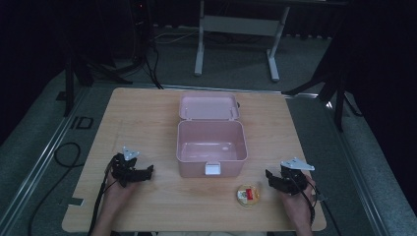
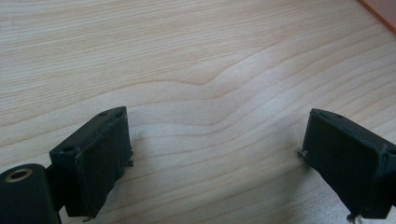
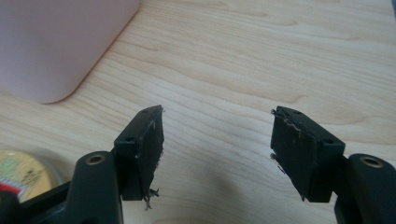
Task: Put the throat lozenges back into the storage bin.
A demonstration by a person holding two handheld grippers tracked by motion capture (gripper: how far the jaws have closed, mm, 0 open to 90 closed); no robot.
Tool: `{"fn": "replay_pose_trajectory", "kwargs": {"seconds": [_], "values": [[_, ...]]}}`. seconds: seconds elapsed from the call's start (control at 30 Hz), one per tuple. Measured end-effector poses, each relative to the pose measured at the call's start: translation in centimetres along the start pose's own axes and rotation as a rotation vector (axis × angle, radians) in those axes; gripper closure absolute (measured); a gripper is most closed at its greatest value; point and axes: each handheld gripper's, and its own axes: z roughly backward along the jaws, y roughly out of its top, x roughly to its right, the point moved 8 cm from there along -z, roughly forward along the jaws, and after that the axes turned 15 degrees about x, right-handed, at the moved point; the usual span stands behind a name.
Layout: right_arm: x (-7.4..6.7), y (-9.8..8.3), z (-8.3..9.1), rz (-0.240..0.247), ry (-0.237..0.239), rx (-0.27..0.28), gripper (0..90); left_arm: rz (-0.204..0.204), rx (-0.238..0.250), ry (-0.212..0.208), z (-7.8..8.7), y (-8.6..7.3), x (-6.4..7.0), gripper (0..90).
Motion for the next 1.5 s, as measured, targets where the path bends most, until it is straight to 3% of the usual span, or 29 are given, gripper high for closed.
{"fn": "replay_pose_trajectory", "kwargs": {"seconds": [0.2,0.6,1.5], "values": [[0.1,0.9,1.0,0.017,0.015,-0.001,32.8,-0.003,-0.002,-0.004,0.0,0.0,0.0,8.0],[-0.2,1.9,1.8,0.122,0.042,-0.046,32.5,-0.002,-0.001,-0.004,0.0,0.0,0.0,8.0],[-1.4,4.1,3.1,0.216,0.191,-0.146,28.0,-0.003,0.0,-0.004,0.0,0.0,0.0,8.0]]}}
